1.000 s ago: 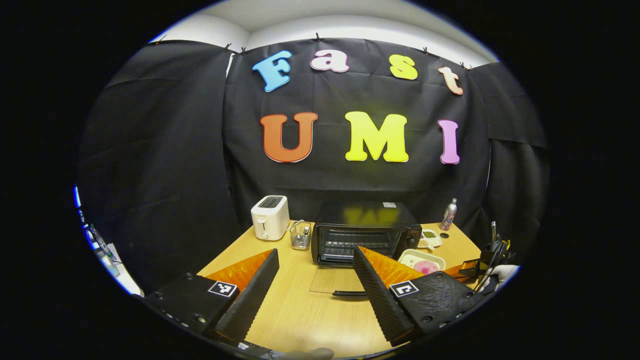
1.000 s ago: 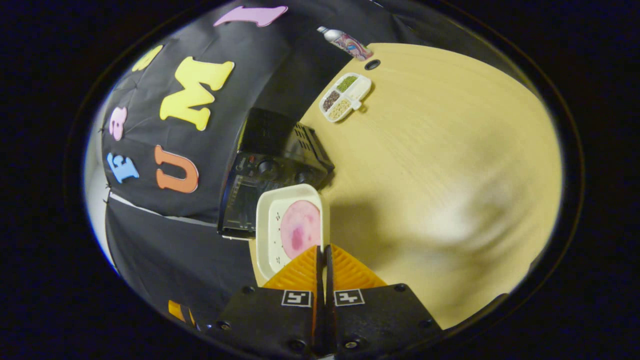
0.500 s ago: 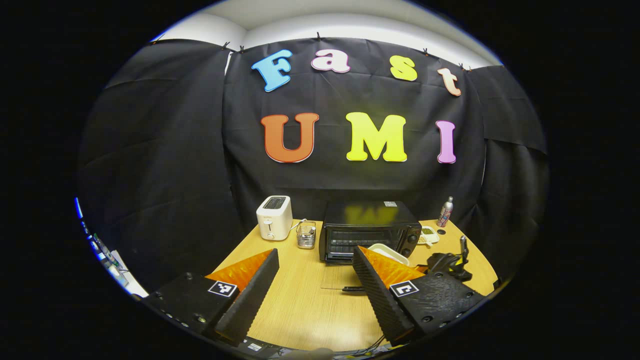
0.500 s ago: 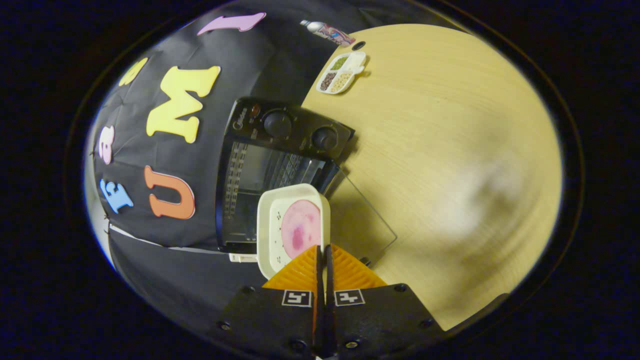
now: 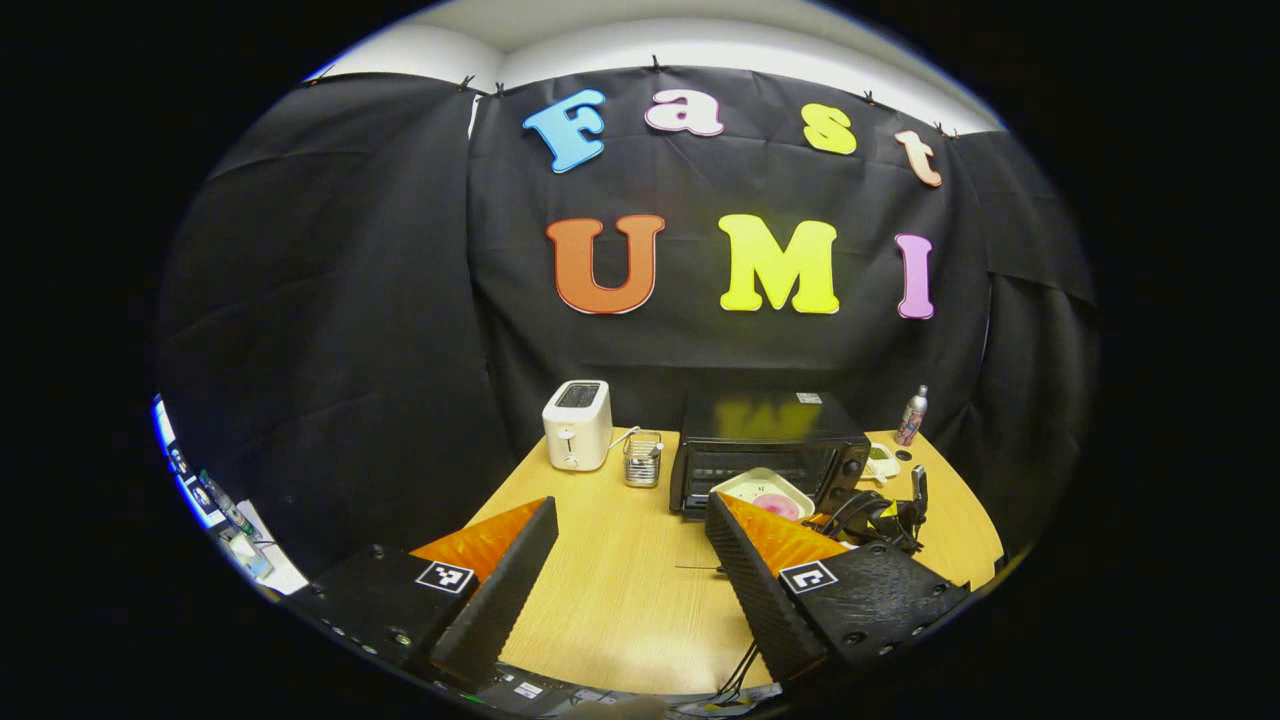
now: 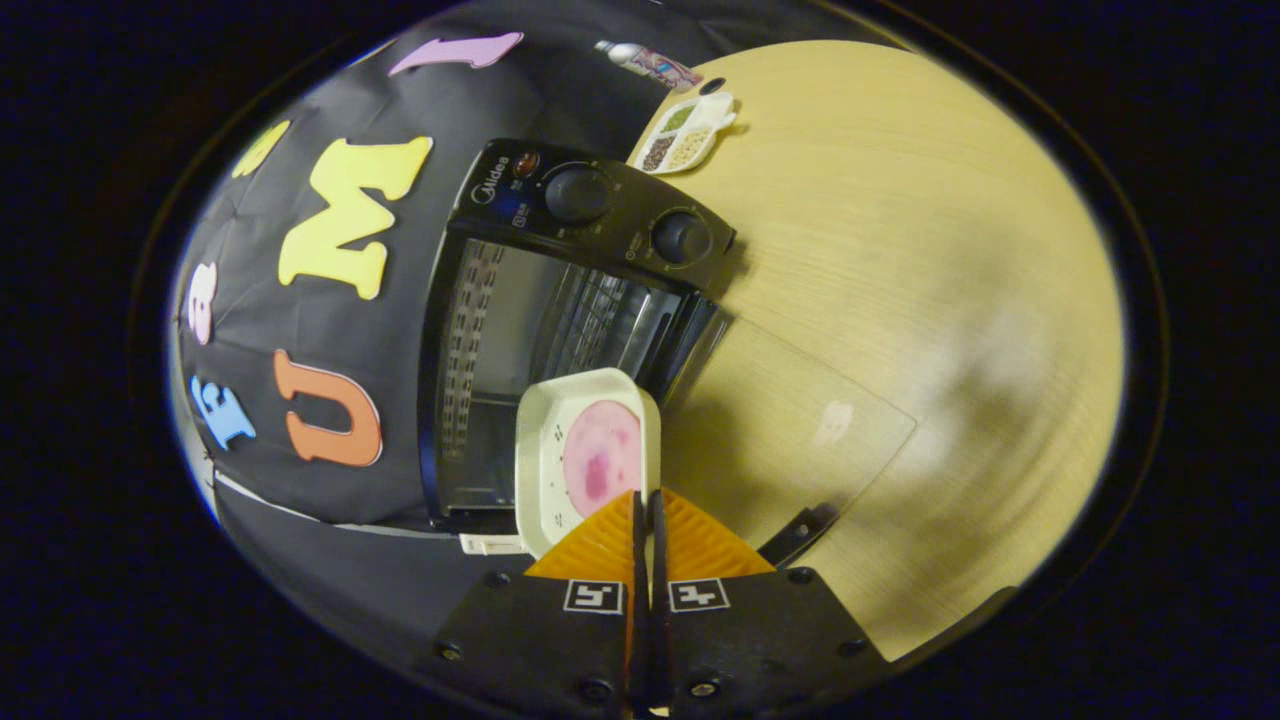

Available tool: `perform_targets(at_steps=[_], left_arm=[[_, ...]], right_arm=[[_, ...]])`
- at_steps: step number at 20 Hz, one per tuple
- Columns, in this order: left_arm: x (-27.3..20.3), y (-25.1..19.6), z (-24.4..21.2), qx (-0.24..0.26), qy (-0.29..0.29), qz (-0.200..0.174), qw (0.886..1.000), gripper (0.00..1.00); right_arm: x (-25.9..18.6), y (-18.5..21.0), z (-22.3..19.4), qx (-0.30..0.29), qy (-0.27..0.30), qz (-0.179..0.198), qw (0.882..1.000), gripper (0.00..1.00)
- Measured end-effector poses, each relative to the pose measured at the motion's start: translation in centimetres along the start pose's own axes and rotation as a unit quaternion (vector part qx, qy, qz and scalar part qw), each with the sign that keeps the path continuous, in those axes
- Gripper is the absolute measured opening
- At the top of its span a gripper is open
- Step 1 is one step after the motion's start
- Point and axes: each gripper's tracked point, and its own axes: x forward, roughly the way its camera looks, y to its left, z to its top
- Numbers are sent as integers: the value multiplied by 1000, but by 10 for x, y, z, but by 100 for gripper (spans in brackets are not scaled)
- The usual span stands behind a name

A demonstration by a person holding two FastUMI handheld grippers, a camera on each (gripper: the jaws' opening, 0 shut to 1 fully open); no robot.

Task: Open the electric oven with the left hand, put the food in, and close the electric oven.

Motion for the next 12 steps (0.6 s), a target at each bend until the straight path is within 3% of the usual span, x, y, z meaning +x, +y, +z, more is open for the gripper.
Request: perform_targets(at_steps=[3, 7, 12], left_arm=[[7, 3, 1, 0, 5, -1, 1000, 95], [17, 7, 4, -2, 4, 0, 1000, 95], [24, 12, -3, -16, 12, 7, 1000, 95]], right_arm=[[19, 7, 6, 28, -4, 2, 1000, 4], [36, 25, 27, 14, -23, 12, 1000, 0], [44, 63, 46, -31, -51, 78, 995, 7]])
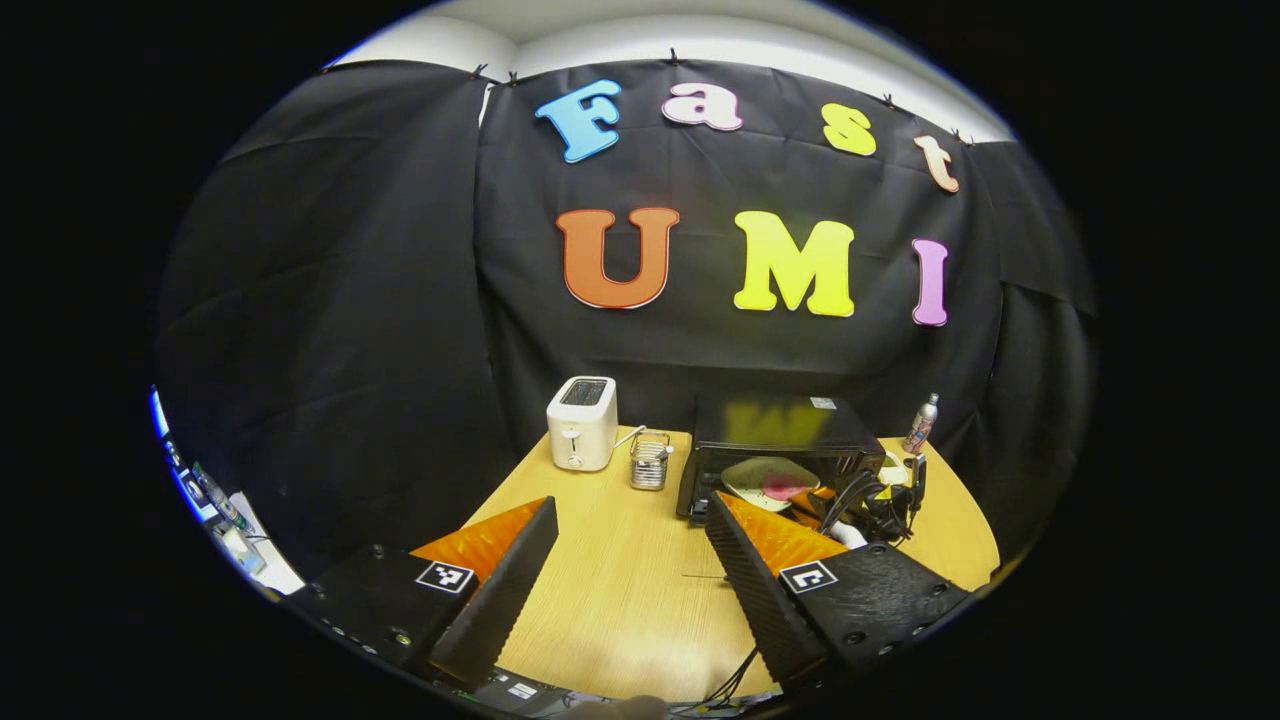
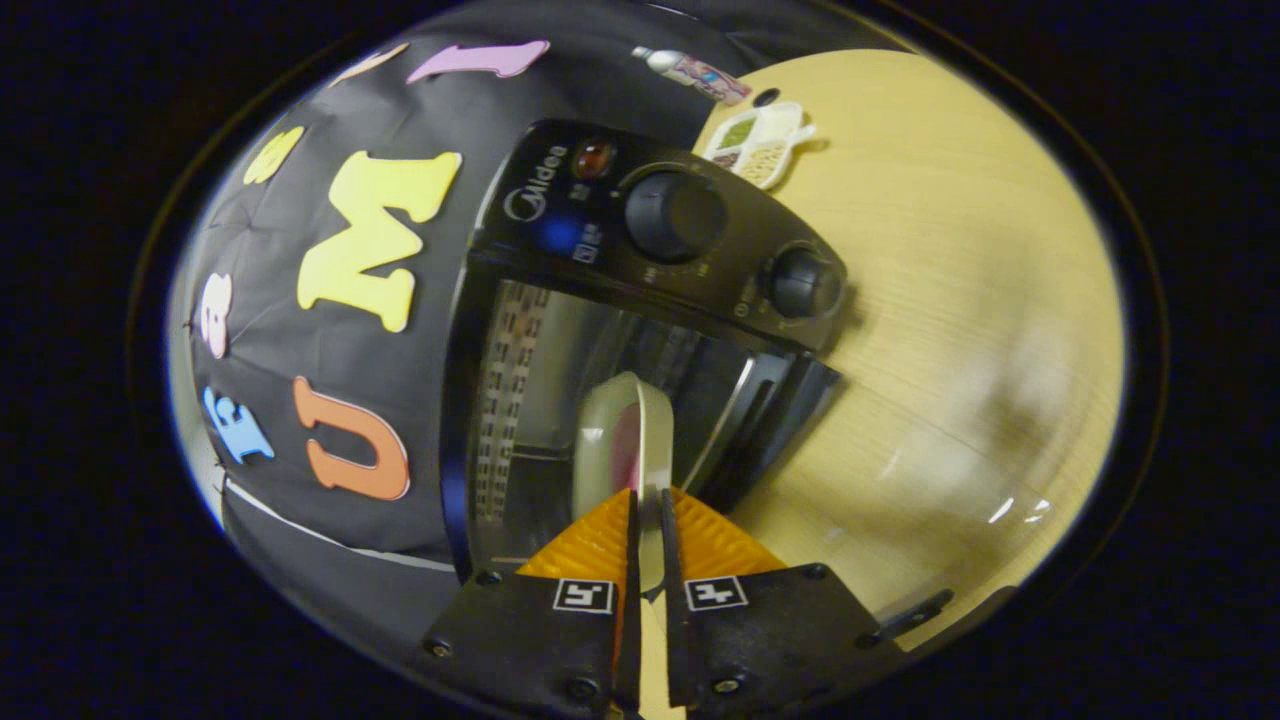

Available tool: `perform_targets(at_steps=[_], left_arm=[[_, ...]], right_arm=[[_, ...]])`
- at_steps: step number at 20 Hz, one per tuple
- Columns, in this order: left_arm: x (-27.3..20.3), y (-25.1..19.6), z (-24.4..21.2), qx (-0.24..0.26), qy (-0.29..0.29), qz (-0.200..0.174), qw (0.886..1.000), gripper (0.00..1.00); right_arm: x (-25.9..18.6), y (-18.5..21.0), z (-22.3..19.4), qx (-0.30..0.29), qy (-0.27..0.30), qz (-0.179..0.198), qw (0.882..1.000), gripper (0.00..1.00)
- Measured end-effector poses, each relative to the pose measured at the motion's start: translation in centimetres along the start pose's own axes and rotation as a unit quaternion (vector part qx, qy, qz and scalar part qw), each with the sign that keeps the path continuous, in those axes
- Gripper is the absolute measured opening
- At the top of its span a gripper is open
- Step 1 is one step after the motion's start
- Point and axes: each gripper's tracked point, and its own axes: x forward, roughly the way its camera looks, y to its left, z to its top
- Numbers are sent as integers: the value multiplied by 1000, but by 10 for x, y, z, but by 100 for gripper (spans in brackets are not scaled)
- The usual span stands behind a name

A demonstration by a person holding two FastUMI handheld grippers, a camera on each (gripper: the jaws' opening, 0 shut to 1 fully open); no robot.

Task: Open the electric oven with the left hand, put the food in, and close the electric oven.

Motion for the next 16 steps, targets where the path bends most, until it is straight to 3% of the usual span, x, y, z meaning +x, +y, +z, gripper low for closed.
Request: perform_targets(at_steps=[1, 2, 7, 8, 10, 13, 14, 15, 16], left_arm=[[1, 2, -1, -1, 1, 2, 1000, 95], [1, 2, -2, -4, 3, 2, 1000, 95], [2, 3, 0, -5, -11, 4, 1000, 95], [3, 2, -1, 0, -14, 4, 1000, 95], [2, -3, -1, 5, -17, -5, 1000, 95], [0, -13, 1, 7, -26, -18, 999, 95], [0, -18, 1, 8, -29, -27, 999, 95], [0, -22, 1, 11, -32, -30, 999, 95], [0, -25, 1, 16, -38, -35, 999, 95]], right_arm=[[7, 4, 2, -10, -3, 9, 1000, 7], [3, 9, 3, -18, -5, 14, 1000, 19], [-10, 8, 5, -56, 11, 8, 998, 51], [-17, 10, 0, -76, 18, 12, 997, 62], [-33, 9, -4, -118, 34, 5, 992, 65], [-62, 21, -3, -169, 51, 22, 984, 81], [-74, 21, 3, -202, 46, 18, 978, 96], [-87, 23, 11, -235, 36, 17, 971, 90], [-100, 27, 19, -265, 26, 18, 964, 91]])
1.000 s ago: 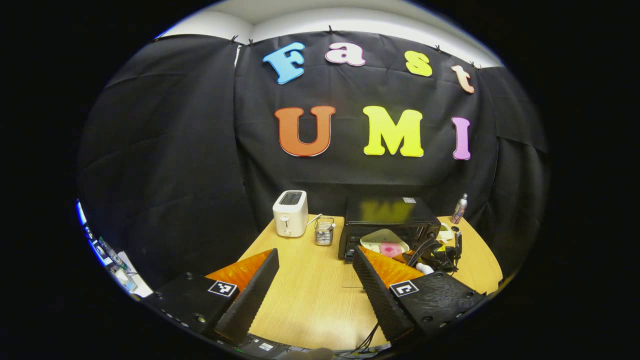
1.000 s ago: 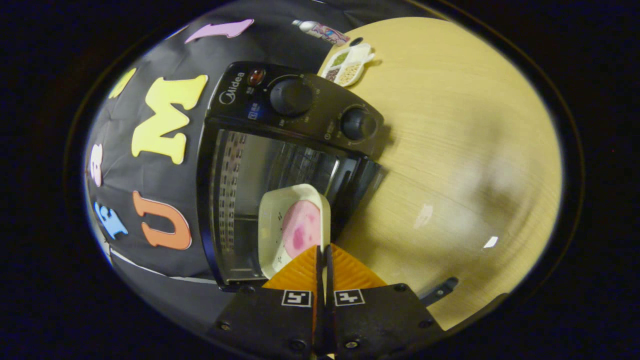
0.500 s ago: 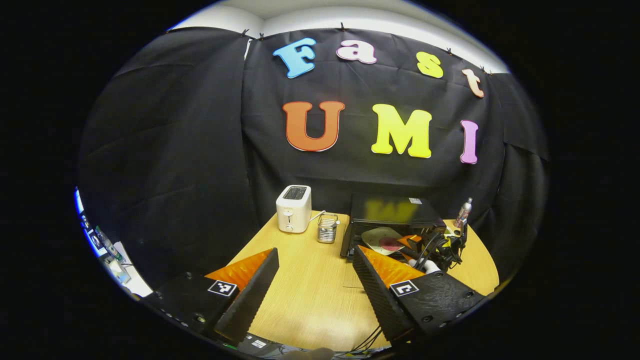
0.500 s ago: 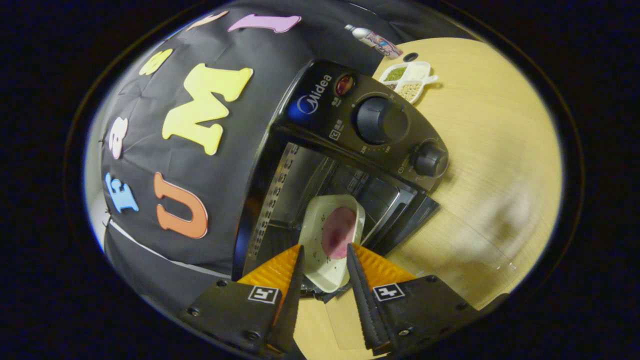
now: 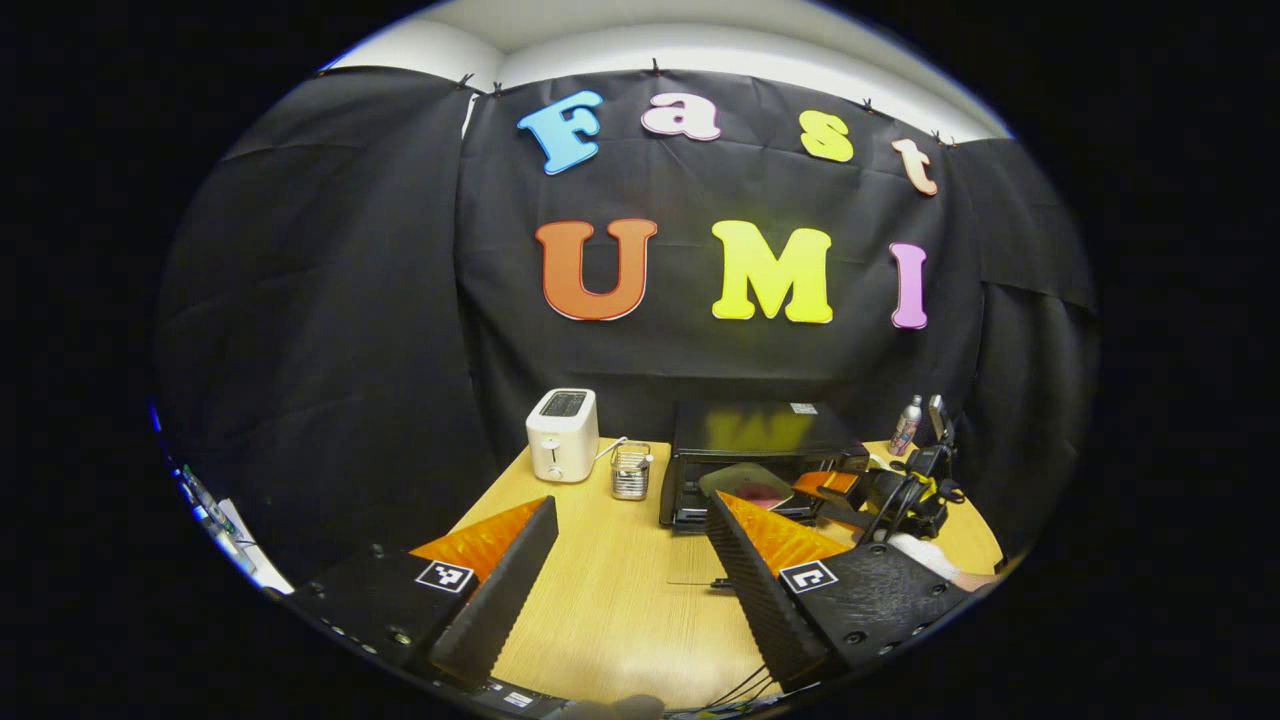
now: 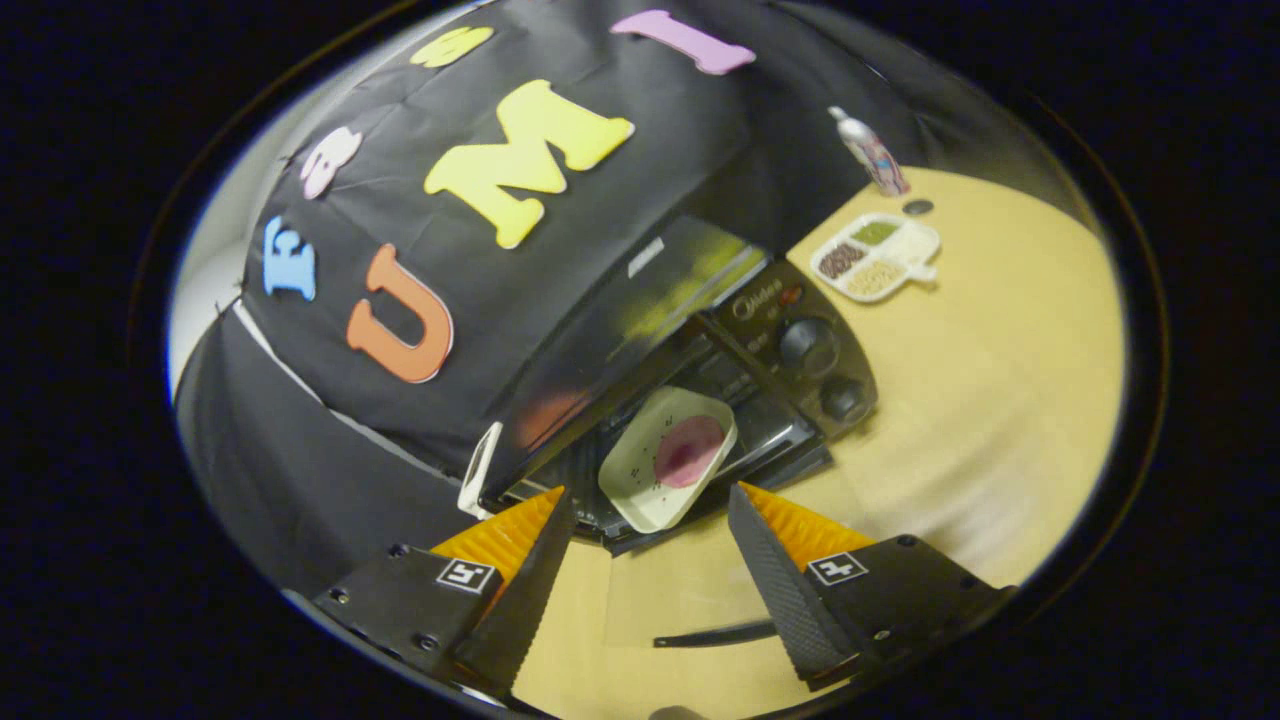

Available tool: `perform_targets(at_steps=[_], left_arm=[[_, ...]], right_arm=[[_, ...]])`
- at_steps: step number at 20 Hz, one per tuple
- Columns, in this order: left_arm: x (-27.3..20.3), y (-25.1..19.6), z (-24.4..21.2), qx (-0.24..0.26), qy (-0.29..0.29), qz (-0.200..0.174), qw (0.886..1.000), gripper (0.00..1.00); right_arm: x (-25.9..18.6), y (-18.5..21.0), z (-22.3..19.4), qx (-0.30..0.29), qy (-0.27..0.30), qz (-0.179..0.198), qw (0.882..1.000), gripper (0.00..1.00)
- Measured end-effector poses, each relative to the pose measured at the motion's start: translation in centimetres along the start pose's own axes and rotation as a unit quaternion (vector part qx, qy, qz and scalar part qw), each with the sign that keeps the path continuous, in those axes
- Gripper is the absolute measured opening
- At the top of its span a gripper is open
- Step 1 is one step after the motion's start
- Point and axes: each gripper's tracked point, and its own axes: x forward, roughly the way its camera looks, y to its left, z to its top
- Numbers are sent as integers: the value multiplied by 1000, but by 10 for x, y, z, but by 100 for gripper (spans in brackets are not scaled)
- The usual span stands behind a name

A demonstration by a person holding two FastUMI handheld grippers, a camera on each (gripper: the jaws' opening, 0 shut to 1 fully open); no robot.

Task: Open the electric oven with the left hand, put the food in, and close the electric oven.

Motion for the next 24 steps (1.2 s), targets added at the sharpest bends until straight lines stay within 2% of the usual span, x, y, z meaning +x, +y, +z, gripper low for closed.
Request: perform_targets(at_steps=[5, 6, 7, 8, 10, 11, 12, 13, 16, 17, 18, 19, 24], left_arm=[[-3, -15, -9, 5, -13, -14, 1000, 95], [-3, -17, -13, 4, -15, -17, 1000, 95], [-2, -23, -17, 3, -16, -26, 1000, 95], [-2, -33, -19, 2, -21, -44, 999, 95], [3, -43, -27, 3, -31, -63, 997, 95], [5, -47, -35, 1, -28, -72, 997, 85], [8, -53, -43, -1, -24, -80, 997, 85], [11, -58, -48, -1, -22, -86, 996, 95], [22, -67, -69, 5, -12, -93, 996, 95], [27, -70, -78, 3, -4, -93, 996, 95], [32, -75, -87, -2, 4, -93, 996, 85], [35, -81, -96, -6, 14, -95, 995, 95], [60, -106, -152, -14, 68, -92, 993, 95]], right_arm=[[-84, -9, 31, -126, -48, -35, 990, 94], [-99, -11, 36, -145, -58, -43, 987, 100], [-114, -14, 40, -169, -66, -51, 982, 94], [-130, -18, 47, -191, -76, -59, 977, 94], [-163, -26, 64, -253, -98, -84, 959, 94], [-179, -31, 73, -277, -108, -98, 950, 94], [-195, -33, 79, -294, -120, -107, 942, 94], [-211, -32, 84, -304, -132, -115, 937, 94], [-249, -36, 96, -320, -155, -128, 926, 95], [-258, -38, 99, -321, -156, -131, 925, 100], [-266, -43, 103, -320, -158, -135, 924, 95], [-274, -46, 108, -324, -160, -139, 922, 96], [-301, -71, 129, -336, -156, -160, 915, 96]])
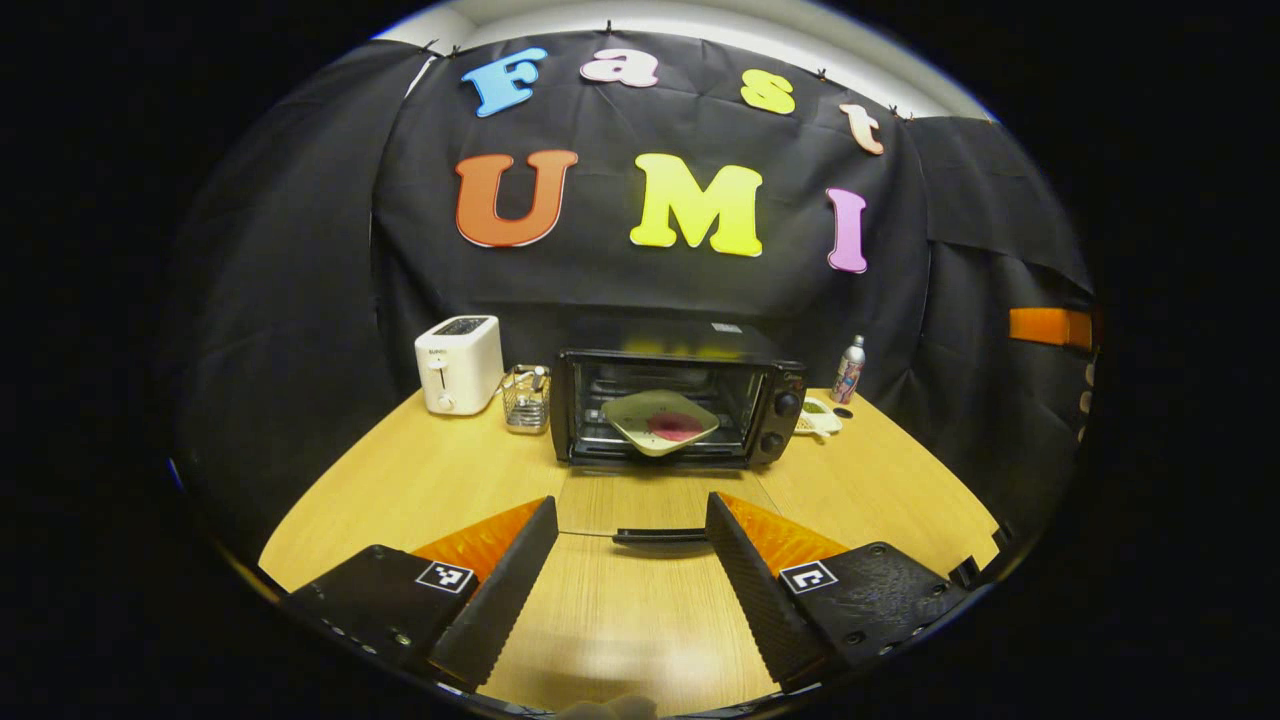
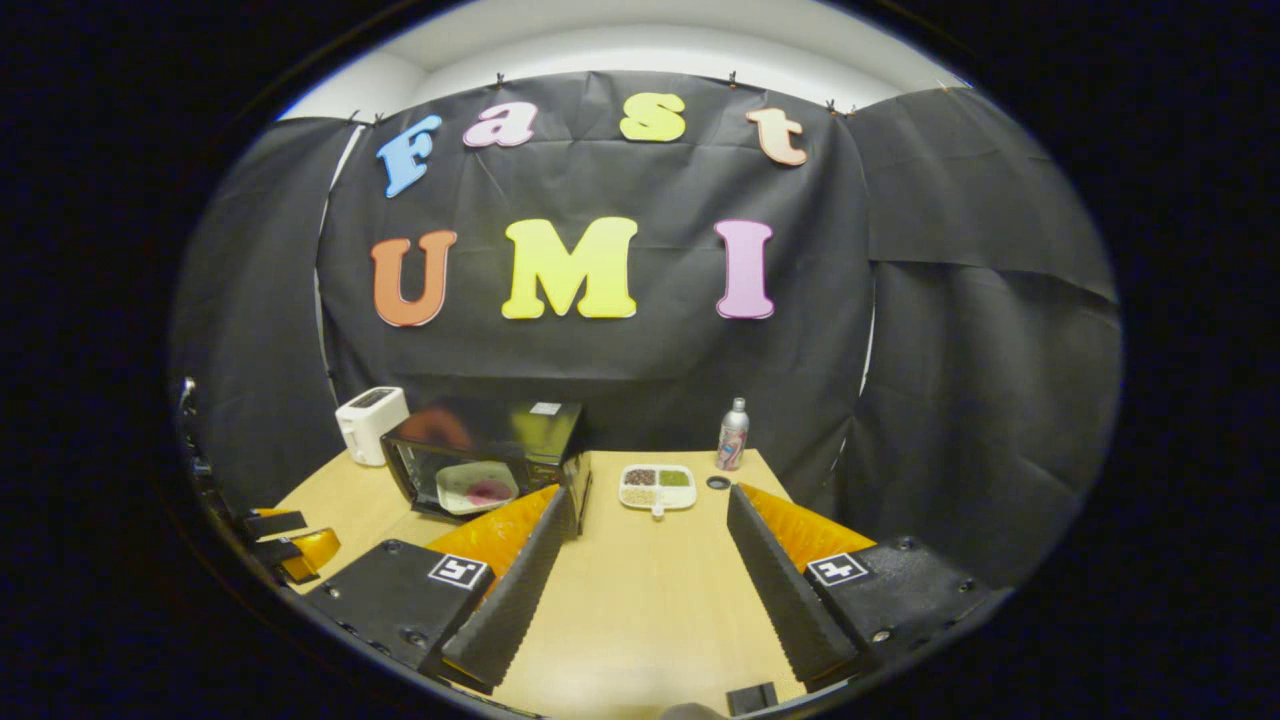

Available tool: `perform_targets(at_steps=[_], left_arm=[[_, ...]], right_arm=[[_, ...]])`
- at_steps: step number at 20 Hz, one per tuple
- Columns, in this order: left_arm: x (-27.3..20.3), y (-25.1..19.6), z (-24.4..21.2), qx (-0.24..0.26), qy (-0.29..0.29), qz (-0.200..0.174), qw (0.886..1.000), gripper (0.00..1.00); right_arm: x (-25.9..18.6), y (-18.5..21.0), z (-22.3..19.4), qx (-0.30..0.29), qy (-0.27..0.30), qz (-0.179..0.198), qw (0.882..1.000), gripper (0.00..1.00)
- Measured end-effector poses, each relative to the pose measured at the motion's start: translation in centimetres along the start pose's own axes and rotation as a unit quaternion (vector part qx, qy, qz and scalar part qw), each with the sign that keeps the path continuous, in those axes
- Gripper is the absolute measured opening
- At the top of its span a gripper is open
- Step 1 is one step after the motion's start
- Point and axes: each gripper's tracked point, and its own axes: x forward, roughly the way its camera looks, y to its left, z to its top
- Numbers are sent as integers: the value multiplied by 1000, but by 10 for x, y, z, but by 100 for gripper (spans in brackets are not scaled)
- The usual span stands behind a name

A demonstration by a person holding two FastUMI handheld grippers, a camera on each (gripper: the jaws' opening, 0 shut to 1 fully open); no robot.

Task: Open the electric oven with the left hand, put the food in, and close the electric oven.

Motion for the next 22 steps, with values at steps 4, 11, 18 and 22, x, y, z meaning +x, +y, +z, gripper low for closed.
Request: perform_targets(at_steps=[4, 11, 18, 22], left_arm=[[34, -14, -52, 7, 54, 6, 999, 95], [71, -34, -116, 30, 113, 11, 993, 96], [106, -46, -133, 52, 127, 8, 990, 96], [119, -47, -137, 55, 131, 4, 990, 96]], right_arm=[[-1, -18, 0, -2, 11, -4, 1000, 100], [-2, -47, 6, -4, 13, -12, 1000, 96], [-20, -79, -7, -7, 22, -44, 999, 96], [-21, -89, -14, 1, 31, -54, 998, 96]])
